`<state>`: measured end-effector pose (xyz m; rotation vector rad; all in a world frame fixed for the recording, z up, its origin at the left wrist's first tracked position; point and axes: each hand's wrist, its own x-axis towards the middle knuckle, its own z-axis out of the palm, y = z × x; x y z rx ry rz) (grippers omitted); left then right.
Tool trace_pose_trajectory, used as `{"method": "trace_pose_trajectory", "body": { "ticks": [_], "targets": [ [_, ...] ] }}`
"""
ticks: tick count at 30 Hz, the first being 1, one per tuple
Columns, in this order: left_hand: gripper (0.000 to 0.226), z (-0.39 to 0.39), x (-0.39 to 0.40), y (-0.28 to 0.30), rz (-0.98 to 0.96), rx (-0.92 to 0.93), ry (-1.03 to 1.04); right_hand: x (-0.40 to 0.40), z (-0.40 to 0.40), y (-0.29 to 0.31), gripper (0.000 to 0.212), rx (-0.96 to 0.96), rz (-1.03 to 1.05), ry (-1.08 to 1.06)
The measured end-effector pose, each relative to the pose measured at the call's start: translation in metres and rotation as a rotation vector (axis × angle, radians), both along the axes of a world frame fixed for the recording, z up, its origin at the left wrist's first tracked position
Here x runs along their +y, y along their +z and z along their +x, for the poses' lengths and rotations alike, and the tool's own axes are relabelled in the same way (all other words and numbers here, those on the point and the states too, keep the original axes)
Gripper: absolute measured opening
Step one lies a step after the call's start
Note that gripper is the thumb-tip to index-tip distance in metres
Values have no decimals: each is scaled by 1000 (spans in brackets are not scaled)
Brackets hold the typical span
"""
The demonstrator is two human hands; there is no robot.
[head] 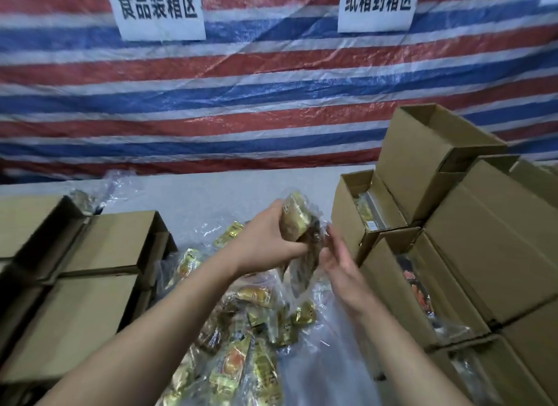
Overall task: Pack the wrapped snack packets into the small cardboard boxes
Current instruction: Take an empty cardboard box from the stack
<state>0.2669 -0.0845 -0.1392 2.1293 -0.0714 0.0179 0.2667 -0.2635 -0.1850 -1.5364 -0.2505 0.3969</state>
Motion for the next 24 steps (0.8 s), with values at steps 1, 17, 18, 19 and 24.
{"method": "trace_pose_trajectory", "body": {
  "ticks": [1,17,18,19,24],
  "targets": [
    [44,-11,1,14,-72,4,-30,1,-4,12,93,-23,24,51],
    [89,-158,-67,23,401,153,300,2,-129,42,80,553,619,125],
    [81,-167,-73,18,417,171,288,-3,-137,38,75,550,606,129],
    [76,-175,-77,13,418,186,263,-7,-144,35,72,566,592,132],
    [81,-213,-69,-6,172,92,158,-33,-160,19,76,568,621,159]
  ]
}}
